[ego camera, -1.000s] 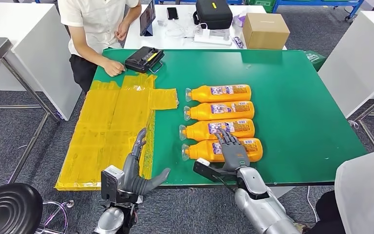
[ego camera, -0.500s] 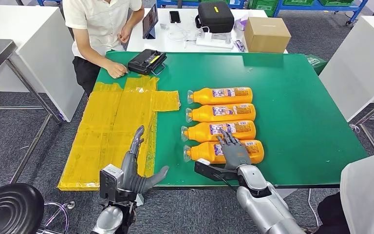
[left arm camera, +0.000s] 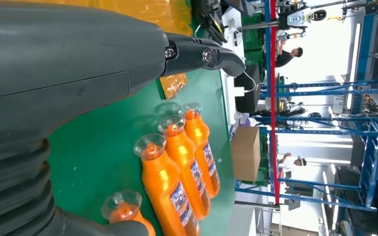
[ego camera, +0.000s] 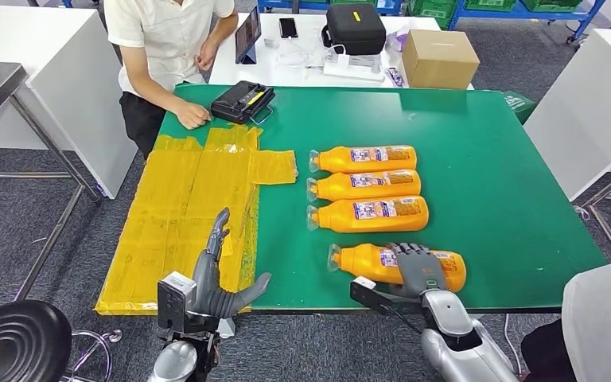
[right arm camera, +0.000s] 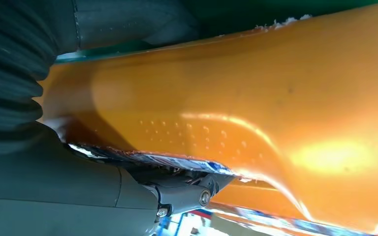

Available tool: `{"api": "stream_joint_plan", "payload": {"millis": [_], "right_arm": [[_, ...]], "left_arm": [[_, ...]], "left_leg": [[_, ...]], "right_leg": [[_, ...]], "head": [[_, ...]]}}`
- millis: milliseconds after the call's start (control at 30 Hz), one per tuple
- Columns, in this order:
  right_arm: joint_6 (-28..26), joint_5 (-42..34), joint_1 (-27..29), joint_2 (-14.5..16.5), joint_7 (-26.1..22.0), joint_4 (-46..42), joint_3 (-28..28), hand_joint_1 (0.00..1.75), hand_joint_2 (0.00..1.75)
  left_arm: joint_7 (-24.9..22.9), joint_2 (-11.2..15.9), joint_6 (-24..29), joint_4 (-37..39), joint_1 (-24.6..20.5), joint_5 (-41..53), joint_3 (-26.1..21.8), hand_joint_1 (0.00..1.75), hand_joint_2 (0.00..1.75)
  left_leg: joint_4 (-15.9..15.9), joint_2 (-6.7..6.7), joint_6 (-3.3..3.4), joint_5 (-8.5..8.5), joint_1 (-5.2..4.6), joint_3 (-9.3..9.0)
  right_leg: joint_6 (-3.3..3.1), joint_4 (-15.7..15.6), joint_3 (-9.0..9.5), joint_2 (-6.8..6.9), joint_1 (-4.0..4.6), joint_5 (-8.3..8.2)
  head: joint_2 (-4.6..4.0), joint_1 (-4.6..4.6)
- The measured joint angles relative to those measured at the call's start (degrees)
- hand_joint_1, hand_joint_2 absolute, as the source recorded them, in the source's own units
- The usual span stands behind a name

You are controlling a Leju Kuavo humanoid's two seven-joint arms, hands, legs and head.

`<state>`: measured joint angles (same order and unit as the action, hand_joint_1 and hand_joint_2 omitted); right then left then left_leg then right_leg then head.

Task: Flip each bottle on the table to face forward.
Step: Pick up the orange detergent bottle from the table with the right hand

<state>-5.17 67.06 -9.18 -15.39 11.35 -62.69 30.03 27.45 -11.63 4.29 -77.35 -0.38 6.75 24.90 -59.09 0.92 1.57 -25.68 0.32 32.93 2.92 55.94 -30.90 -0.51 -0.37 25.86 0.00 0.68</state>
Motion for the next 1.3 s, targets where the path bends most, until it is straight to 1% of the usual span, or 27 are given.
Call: {"api": "stream_joint_plan", "payload": {"millis": [33,67,133,167,200,433,567,633,700,767,933,1067,1167,1300], "right_arm": [[0.08,-0.25,0.33,-0.39,0.59,-0.34,-0.01,1.44,1.75],[0.13,-0.55,0.67,-0.77,1.37,-0.70,-0.02,1.27,1.75],[0.15,-1.21,1.32,-1.52,3.02,-1.31,-0.08,0.72,1.75],[0.10,-1.57,1.60,-1.83,3.74,-1.50,-0.20,0.48,1.75],[0.01,-1.94,1.80,-2.05,4.18,-1.54,-0.44,0.38,1.75],[-0.75,-3.38,1.89,-1.92,3.53,-0.14,-2.89,0.38,1.75],[-1.10,-3.78,1.81,-1.83,2.85,0.41,-3.51,1.75,1.75],[-3.04,-6.29,1.96,-1.67,-1.40,1.04,-4.09,1.75,1.75],[-5.69,-10.20,2.27,-1.29,-8.21,1.99,-5.01,1.75,1.75],[-6.87,-13.15,2.43,-0.86,-13.37,2.59,-5.82,1.75,1.75],[-6.49,-20.64,2.43,0.03,-22.89,2.64,-7.53,1.75,1.75],[-4.07,-27.32,2.44,1.87,-30.64,1.43,-8.33,1.75,1.75],[-1.77,-32.57,2.87,3.83,-35.20,-0.44,-8.50,1.75,1.75],[0.12,-37.17,3.98,6.08,-37.47,-2.99,-8.64,1.75,1.75]], "left_arm": [[0.00,0.00,0.08,-0.04,0.02,0.04,-0.02,0.00,1.75],[0.00,0.00,0.21,-0.10,0.05,0.08,-0.04,0.00,1.75],[-0.01,0.00,0.46,-0.29,0.08,0.15,-0.08,0.00,1.75],[-0.02,0.00,0.54,-0.38,0.08,0.17,-0.10,0.00,1.75],[-0.02,-0.01,0.56,-0.45,0.08,0.19,-0.12,0.00,1.75],[-0.02,-0.38,0.63,-0.60,-0.04,0.18,-0.14,0.00,1.75],[-0.01,-0.55,0.62,-0.74,-0.11,0.16,-0.14,0.00,1.75],[0.18,-0.60,0.50,-0.76,-0.11,-0.09,-0.11,0.00,1.75],[0.57,-0.62,0.31,-0.76,-0.10,-0.60,-0.09,0.00,1.75],[0.96,-0.61,0.12,-0.76,-0.09,-1.07,-0.04,0.00,1.75],[1.42,-0.55,-0.53,-0.59,-0.08,-2.33,0.08,0.00,1.75],[1.38,-0.52,-3.19,-0.14,-0.13,-6.07,0.15,0.00,1.75],[1.19,-0.56,-4.32,0.09,-0.28,-9.27,0.16,0.00,1.75],[0.92,-0.73,-4.07,0.26,-0.49,-12.27,0.14,0.00,1.75]], "left_leg": [[0.00,-0.01,0.01,-0.08,0.00,-0.11],[0.00,-0.02,0.03,-0.14,0.01,-0.21],[0.00,-0.03,0.08,-0.25,0.06,-0.36],[0.01,-0.04,0.09,-0.28,0.09,-0.42],[0.01,-0.04,0.09,-0.31,0.12,-0.45],[0.03,-0.11,0.23,-0.35,0.30,-0.52],[0.03,-0.10,0.30,-0.29,0.32,-0.38],[0.03,-0.06,0.36,-0.23,0.31,-0.29],[0.03,-0.07,0.45,-0.16,0.29,-0.18],[0.03,-0.30,0.47,-0.15,0.27,-0.10],[0.02,-1.12,0.10,-0.52,0.48,-0.31],[0.03,-1.56,-0.22,-0.83,0.83,-0.62],[0.03,-1.55,-0.29,-0.82,0.94,-0.67],[0.03,-1.41,-0.34,-0.79,0.96,-0.56]], "right_leg": [[0.02,-0.06,0.11,0.00,0.00,0.07],[0.03,-0.11,0.22,0.00,0.01,0.13],[0.04,-0.22,0.42,0.00,0.02,0.26],[0.04,-0.27,0.52,0.00,0.04,0.30],[0.03,-0.33,0.60,0.00,0.06,0.33],[-0.03,-0.71,0.87,0.00,0.19,0.29],[-0.05,-0.81,0.84,0.00,0.19,0.29],[-0.05,-0.86,0.82,0.00,0.20,0.28],[-0.08,-0.88,0.76,-0.03,0.21,0.10],[-0.05,-0.91,0.62,-0.21,0.24,-0.23],[0.01,-0.95,0.57,-1.07,0.45,-0.38],[-0.16,-0.95,0.76,-1.50,0.81,-0.26],[-0.22,-0.91,0.74,-1.49,0.92,-0.24],[-0.23,-0.73,0.66,-1.38,0.94,-0.52]], "head": [[0.00,-0.01],[0.00,-0.01],[0.00,-0.02],[0.00,-0.02],[0.00,-0.01],[0.00,0.01],[0.00,0.01],[0.00,0.02],[0.00,0.04],[0.00,0.03],[0.00,0.03],[0.00,0.03],[0.00,0.01],[0.00,-0.01]]}}
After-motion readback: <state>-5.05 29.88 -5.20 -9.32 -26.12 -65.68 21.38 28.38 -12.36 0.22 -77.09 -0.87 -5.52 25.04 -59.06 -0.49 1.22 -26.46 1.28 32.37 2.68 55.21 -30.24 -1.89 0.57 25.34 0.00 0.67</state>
